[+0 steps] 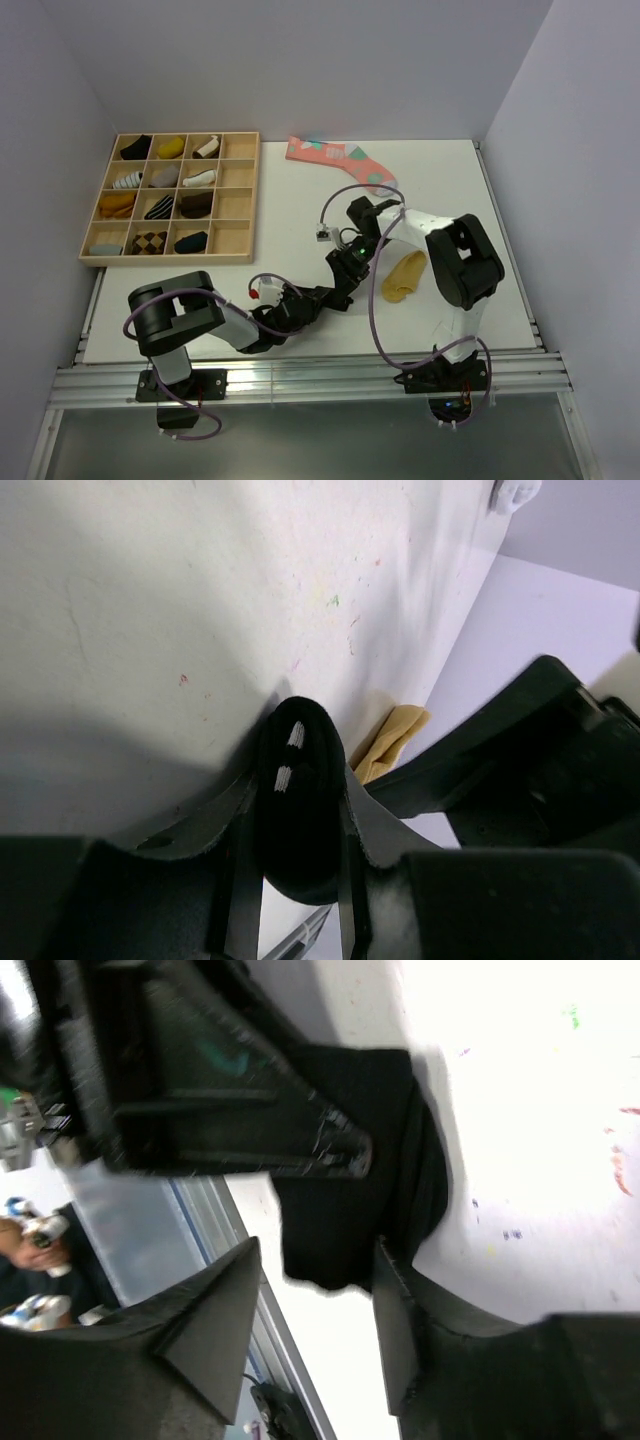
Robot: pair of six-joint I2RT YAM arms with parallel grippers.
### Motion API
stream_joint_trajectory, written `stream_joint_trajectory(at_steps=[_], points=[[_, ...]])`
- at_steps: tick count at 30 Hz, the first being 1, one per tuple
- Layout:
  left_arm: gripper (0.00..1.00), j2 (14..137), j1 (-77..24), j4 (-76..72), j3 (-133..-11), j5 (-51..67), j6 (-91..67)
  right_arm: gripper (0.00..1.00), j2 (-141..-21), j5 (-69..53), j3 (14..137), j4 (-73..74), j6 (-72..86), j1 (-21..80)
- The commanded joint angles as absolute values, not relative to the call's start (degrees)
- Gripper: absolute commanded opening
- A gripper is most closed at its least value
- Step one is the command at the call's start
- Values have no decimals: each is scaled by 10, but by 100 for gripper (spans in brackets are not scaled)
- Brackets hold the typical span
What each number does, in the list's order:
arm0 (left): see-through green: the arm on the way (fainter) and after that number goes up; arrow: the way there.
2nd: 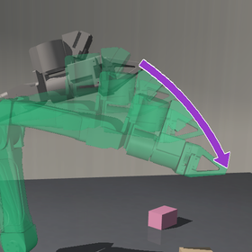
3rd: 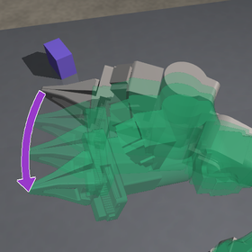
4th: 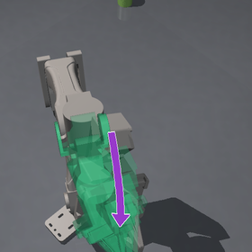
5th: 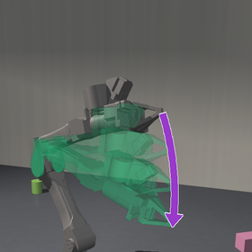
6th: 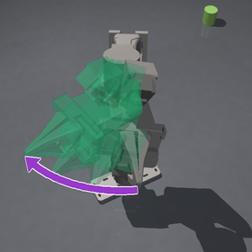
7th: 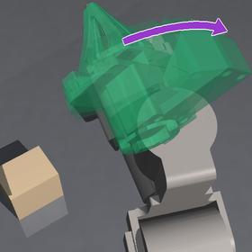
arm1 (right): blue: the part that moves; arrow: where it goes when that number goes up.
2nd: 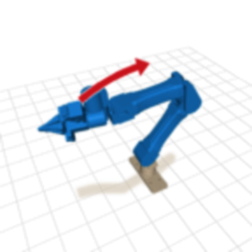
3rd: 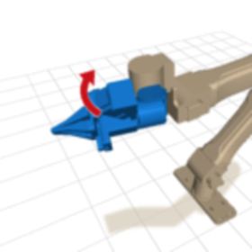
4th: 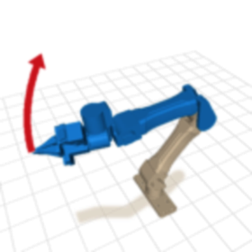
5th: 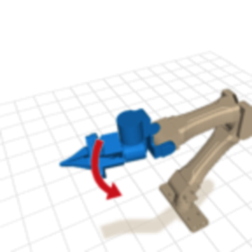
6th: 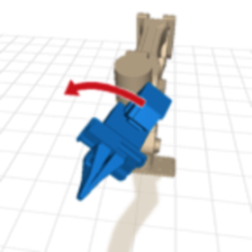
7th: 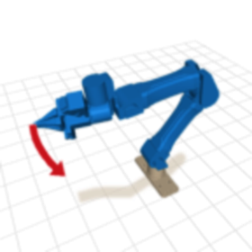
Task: Roll the socks
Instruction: Pick up the sock at the center of the board.
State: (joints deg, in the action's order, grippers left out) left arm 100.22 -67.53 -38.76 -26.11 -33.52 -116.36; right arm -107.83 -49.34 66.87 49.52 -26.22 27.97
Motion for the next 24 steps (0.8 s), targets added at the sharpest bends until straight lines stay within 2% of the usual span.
stream_joint_trajectory(at_steps=[1, 14, 20, 24], points=[[0, 1009, -659, -353, -222, -316, -1206, 58, -1020, -466, 669, 490, -253, 279], [0, 909, -593, -410, -184, -261, -1028, 65, -954, -424, 686, 489, -245, 236], [0, 793, -526, -336, -215, -223, -917, 65, -932, -413, 723, 504, -250, 204], [0, 729, -435, -260, -261, -186, -829, 65, -922, -392, 751, 512, -251, 191]])
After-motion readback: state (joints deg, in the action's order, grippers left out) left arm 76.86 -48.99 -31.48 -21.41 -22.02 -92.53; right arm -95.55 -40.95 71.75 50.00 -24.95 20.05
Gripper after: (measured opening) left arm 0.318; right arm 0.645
